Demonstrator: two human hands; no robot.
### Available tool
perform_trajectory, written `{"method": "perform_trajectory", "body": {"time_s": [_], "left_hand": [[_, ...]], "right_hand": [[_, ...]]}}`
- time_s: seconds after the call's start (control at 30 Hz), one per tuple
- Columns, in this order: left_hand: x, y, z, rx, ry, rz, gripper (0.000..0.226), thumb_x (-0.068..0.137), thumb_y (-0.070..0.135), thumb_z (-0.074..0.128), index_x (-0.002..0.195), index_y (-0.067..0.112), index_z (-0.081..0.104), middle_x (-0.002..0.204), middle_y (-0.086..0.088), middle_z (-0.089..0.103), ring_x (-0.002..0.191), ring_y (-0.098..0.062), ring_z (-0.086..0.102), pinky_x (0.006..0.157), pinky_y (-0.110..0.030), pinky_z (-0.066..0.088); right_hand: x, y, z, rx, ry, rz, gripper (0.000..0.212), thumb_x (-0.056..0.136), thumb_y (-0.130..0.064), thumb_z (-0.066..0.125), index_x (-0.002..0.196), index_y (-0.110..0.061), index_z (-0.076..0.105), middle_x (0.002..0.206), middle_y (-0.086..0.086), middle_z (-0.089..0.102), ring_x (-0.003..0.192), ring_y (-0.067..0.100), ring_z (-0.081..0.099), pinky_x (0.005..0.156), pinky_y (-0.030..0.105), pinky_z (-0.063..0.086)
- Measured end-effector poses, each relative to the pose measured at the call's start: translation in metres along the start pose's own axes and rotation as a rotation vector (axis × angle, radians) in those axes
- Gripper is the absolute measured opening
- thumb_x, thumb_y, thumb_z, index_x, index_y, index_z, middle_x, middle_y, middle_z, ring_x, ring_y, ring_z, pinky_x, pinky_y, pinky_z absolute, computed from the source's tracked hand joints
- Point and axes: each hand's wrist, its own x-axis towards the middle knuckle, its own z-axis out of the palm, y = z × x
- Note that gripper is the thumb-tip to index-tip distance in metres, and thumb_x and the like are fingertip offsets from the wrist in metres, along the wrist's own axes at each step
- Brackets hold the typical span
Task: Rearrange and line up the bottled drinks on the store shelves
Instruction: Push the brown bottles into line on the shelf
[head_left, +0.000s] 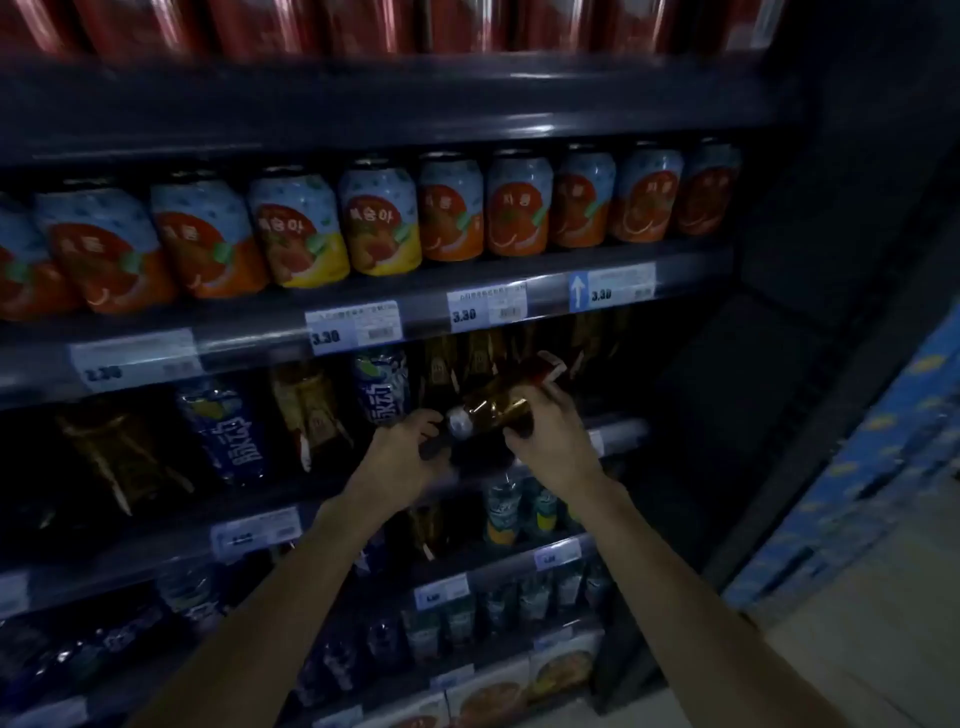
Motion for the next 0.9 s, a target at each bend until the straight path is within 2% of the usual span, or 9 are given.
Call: {"method": "perform_trajectory", "body": {"time_s": [0.1, 0.3, 0.43, 0.6, 0.7, 0.83, 0.9], "left_hand": [[0.004, -0.006, 0.009, 0.018, 0.013, -0.028, 0.046, 0.083, 0.019, 0.069, 0.126, 0.012, 0.055, 0.114, -0.007, 0.063, 0.102, -0.018, 0.059, 0.086, -0.024, 0.046], [0.006, -0.015, 0.028, 0.072, 0.043, -0.042, 0.043, 0.083, 0.02, 0.069, 0.124, 0.014, 0.056, 0.107, -0.004, 0.064, 0.099, -0.017, 0.06, 0.084, -0.026, 0.048], [0.006, -0.017, 0.033, 0.089, 0.074, -0.03, 0.043, 0.083, 0.021, 0.069, 0.124, 0.014, 0.056, 0.106, -0.004, 0.063, 0.099, -0.017, 0.059, 0.085, -0.031, 0.05], [0.004, -0.018, 0.036, 0.109, 0.103, -0.018, 0.042, 0.083, 0.02, 0.069, 0.122, 0.013, 0.058, 0.106, -0.004, 0.062, 0.1, -0.019, 0.057, 0.088, -0.036, 0.05], [0.002, -0.019, 0.037, 0.099, 0.12, -0.017, 0.04, 0.082, 0.019, 0.069, 0.121, 0.012, 0.059, 0.106, -0.005, 0.063, 0.102, -0.02, 0.056, 0.088, -0.039, 0.05], [0.001, -0.019, 0.038, 0.08, 0.135, -0.025, 0.039, 0.082, 0.018, 0.069, 0.12, 0.011, 0.06, 0.107, -0.006, 0.063, 0.102, -0.021, 0.057, 0.09, -0.038, 0.049], [0.001, -0.017, 0.038, 0.072, 0.134, -0.032, 0.04, 0.082, 0.018, 0.069, 0.12, 0.011, 0.06, 0.107, -0.005, 0.063, 0.102, -0.02, 0.057, 0.09, -0.036, 0.049]], "right_hand": [[0.013, 0.01, 0.008, -0.169, 0.007, -0.024, 0.055, 0.081, -0.023, 0.069, 0.132, -0.012, 0.051, 0.132, 0.008, 0.045, 0.12, 0.029, 0.041, 0.095, 0.044, 0.042], [0.026, 0.024, 0.027, -0.33, 0.005, -0.048, 0.063, 0.078, -0.032, 0.072, 0.134, -0.018, 0.048, 0.132, 0.009, 0.042, 0.126, 0.03, 0.034, 0.101, 0.045, 0.035], [0.033, 0.025, 0.037, -0.375, 0.023, -0.124, 0.061, 0.073, -0.03, 0.076, 0.128, -0.015, 0.054, 0.126, 0.013, 0.048, 0.125, 0.035, 0.037, 0.102, 0.048, 0.032], [0.042, 0.027, 0.042, -0.389, 0.022, -0.264, 0.062, 0.071, -0.029, 0.077, 0.128, -0.015, 0.057, 0.14, 0.008, 0.048, 0.134, 0.032, 0.034, 0.107, 0.05, 0.027], [0.045, 0.03, 0.043, -0.369, 0.016, -0.298, 0.062, 0.07, -0.03, 0.079, 0.127, -0.016, 0.058, 0.137, 0.005, 0.054, 0.134, 0.028, 0.037, 0.108, 0.05, 0.025], [0.043, 0.034, 0.043, -0.352, 0.088, -0.325, 0.059, 0.061, -0.028, 0.085, 0.115, -0.012, 0.066, 0.123, 0.006, 0.064, 0.122, 0.032, 0.051, 0.102, 0.053, 0.034], [0.041, 0.034, 0.043, -0.347, 0.098, -0.324, 0.058, 0.061, -0.029, 0.085, 0.114, -0.012, 0.067, 0.122, 0.006, 0.065, 0.121, 0.031, 0.052, 0.101, 0.054, 0.036]]}}
